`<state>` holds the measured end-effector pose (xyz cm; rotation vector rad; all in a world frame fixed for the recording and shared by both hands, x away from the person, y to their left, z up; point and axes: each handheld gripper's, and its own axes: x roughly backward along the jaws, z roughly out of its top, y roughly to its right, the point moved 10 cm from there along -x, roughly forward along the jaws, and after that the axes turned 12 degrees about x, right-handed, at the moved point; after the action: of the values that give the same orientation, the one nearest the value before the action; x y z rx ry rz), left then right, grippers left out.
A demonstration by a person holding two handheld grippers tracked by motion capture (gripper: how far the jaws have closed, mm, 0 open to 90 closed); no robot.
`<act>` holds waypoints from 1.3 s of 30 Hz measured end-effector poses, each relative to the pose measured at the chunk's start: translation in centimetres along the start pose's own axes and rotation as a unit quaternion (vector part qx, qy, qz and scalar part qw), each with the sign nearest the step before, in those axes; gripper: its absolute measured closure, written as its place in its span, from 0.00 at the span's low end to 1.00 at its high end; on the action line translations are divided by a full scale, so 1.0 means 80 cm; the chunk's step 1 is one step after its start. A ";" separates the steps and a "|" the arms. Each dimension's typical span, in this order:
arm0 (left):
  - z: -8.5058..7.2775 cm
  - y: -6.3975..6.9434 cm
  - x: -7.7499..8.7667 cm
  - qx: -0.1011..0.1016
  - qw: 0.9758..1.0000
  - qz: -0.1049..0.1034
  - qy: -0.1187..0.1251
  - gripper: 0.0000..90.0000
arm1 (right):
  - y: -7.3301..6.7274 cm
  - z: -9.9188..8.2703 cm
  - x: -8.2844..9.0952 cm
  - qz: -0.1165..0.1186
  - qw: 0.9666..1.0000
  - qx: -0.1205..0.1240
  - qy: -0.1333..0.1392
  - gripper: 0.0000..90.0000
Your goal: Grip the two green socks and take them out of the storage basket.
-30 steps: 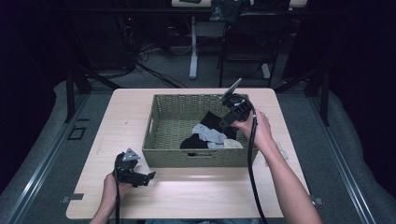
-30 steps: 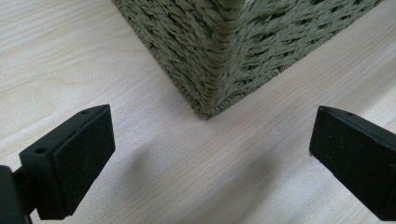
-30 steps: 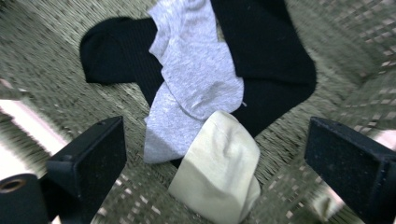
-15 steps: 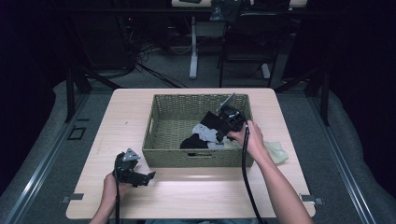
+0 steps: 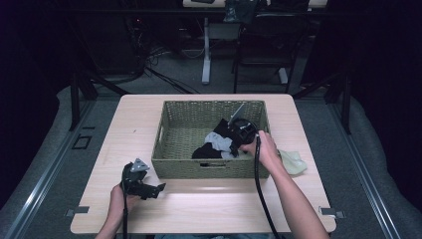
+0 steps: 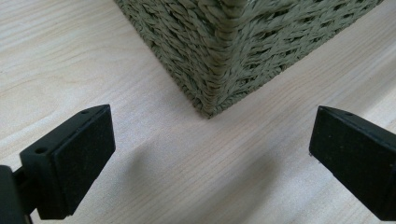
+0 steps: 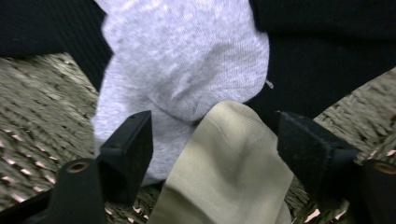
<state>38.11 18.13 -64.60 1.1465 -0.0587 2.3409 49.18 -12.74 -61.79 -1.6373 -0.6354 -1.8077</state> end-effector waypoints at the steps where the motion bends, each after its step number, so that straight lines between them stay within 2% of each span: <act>1: 0.000 0.000 0.000 0.000 1.000 0.000 0.000 0.00 | 0.001 -0.002 -0.002 0.001 1.000 0.001 -0.014 0.34; 3: 0.000 0.000 0.000 0.000 1.000 0.000 0.000 0.00 | 0.002 -0.003 -0.006 0.004 1.000 -0.001 -0.024 0.44; 4: 0.000 0.000 0.000 0.000 1.000 0.000 0.000 0.00 | 0.002 -0.003 -0.008 0.005 1.000 -0.006 -0.021 0.48; 5: 0.000 0.000 0.000 0.000 1.000 0.000 0.000 0.00 | 0.004 -0.005 -0.008 0.005 0.999 -0.002 -0.034 0.58; 9: 0.000 0.000 0.000 0.000 1.000 0.001 0.000 0.00 | 0.005 -0.007 -0.009 0.006 0.999 -0.015 -0.036 0.88; 11: 0.000 -0.001 0.000 0.001 1.000 0.007 0.003 0.00 | 0.006 -0.006 -0.005 0.006 0.999 -0.018 -0.030 0.94; 12: 0.000 0.000 0.000 0.001 1.000 0.000 0.001 0.00 | 0.007 -0.006 -0.001 0.005 0.999 -0.018 -0.028 0.94; 15: 0.000 -0.001 0.000 0.001 1.000 0.001 0.001 0.00 | 0.009 -0.003 0.016 0.000 1.000 -0.022 -0.004 0.95; 17: 0.000 -0.001 0.000 0.000 1.000 0.002 0.001 0.00 | 0.013 -0.004 0.034 -0.004 1.000 -0.008 -0.006 0.95; 19: 0.000 0.000 0.001 -0.001 1.000 0.000 -0.001 0.00 | 0.013 -0.001 0.050 -0.008 1.000 -0.011 0.015 0.95; 22: 0.000 -0.001 0.001 0.000 1.000 0.001 -0.001 0.00 | 0.012 0.001 0.068 -0.012 0.999 -0.013 0.030 0.95; 25: 0.000 -0.001 0.001 0.000 1.000 0.001 -0.001 0.00 | 0.009 0.001 0.087 -0.018 0.999 -0.002 0.036 0.95; 26: 0.000 -0.001 0.001 0.000 1.000 0.001 -0.001 0.00 | 0.007 0.004 0.090 -0.021 0.999 -0.005 0.047 0.95; 27: 0.000 -0.001 0.001 0.000 1.000 0.001 -0.001 0.00 | 0.007 0.002 0.097 -0.023 0.999 0.001 0.040 0.95; 36: 0.000 -0.001 0.001 0.000 1.000 0.001 -0.001 0.00 | 0.005 0.010 0.151 -0.039 0.997 0.010 0.069 0.95; 39: 0.000 -0.001 0.001 0.004 1.000 0.002 0.000 0.00 | 0.002 0.012 0.168 -0.037 0.996 0.012 0.079 0.95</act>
<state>38.13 18.25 -64.59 1.1506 -0.0513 2.3459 49.35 -13.79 -48.37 -1.4546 -0.6504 -1.9532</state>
